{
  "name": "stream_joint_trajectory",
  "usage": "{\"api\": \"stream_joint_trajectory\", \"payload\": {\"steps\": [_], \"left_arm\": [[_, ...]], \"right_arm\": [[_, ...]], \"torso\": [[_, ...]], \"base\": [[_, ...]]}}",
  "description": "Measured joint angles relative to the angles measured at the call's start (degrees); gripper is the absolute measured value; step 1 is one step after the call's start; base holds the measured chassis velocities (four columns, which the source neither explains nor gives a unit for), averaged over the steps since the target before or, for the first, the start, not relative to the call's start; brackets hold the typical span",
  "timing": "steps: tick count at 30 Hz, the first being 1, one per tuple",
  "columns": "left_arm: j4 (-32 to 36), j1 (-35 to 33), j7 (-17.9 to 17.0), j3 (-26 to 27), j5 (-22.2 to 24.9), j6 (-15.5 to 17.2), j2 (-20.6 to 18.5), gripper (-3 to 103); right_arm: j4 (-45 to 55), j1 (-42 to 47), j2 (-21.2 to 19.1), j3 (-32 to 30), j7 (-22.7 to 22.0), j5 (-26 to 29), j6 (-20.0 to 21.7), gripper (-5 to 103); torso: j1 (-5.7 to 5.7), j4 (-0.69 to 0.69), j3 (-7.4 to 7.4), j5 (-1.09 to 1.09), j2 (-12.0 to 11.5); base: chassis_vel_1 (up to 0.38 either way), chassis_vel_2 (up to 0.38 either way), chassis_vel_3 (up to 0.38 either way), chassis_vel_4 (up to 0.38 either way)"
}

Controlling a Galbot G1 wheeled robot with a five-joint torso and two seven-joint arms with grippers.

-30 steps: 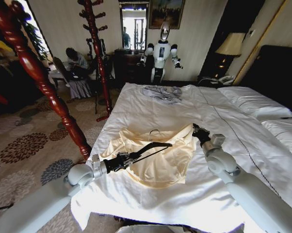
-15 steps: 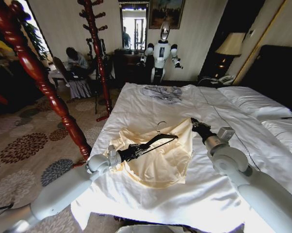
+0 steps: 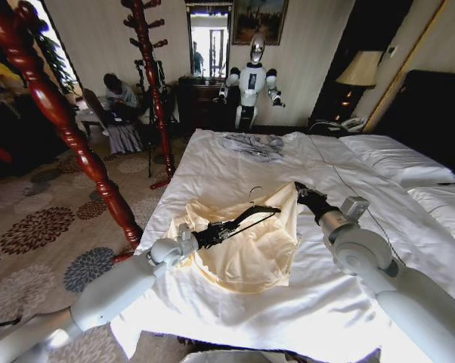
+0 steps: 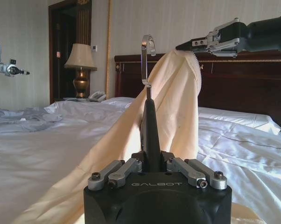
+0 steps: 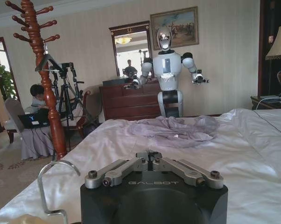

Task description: Pick up the clothes from the bed and hang them on the clothes hanger.

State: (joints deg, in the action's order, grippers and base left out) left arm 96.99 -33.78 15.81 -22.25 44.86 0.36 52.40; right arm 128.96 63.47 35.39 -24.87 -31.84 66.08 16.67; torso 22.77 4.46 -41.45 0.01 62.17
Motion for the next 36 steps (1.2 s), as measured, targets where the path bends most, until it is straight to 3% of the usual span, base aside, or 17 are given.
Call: {"api": "stream_joint_trajectory", "payload": {"steps": [14, 17, 24, 30, 36], "left_arm": [[0.03, 1.90, -1.00, -1.78, 0.69, 0.72, 2.09, 16], [0.29, 3.17, -0.59, -1.64, 1.38, 0.74, 0.57, 16], [3.26, 5.41, 0.88, 0.96, 5.23, 1.12, -7.48, 16], [4.10, 4.74, 0.88, 1.57, 5.67, 1.27, -8.69, 16], [3.94, 3.64, 0.01, -0.86, 4.33, 1.54, -6.27, 16]], "right_arm": [[0.16, 0.85, 0.00, 0.22, 1.94, 0.03, 0.47, 0], [0.06, 0.54, -0.27, 0.20, 2.46, -0.46, 0.50, 0], [-0.51, 0.19, -1.15, -0.44, 2.79, -0.85, 0.47, 0], [-0.33, -0.94, -0.58, 0.30, 2.80, -0.83, 0.42, 0], [-0.07, -1.38, -0.80, 0.18, 2.64, -0.55, 0.23, 0]], "torso": [[0.00, 0.00, 0.00, -0.01, 0.00], [0.00, 0.01, 0.00, -0.01, 0.00], [0.00, -0.01, 0.00, -0.01, 0.00], [0.00, -0.01, 0.00, -0.01, 0.00], [-0.01, 0.01, 0.00, 0.00, 0.00]], "base": [[0.000, 0.000, 0.000, 0.000], [0.000, 0.000, 0.000, 0.000], [0.000, 0.000, 0.000, 0.000], [0.000, 0.000, 0.000, 0.000], [0.000, 0.000, 0.000, 0.000]]}}
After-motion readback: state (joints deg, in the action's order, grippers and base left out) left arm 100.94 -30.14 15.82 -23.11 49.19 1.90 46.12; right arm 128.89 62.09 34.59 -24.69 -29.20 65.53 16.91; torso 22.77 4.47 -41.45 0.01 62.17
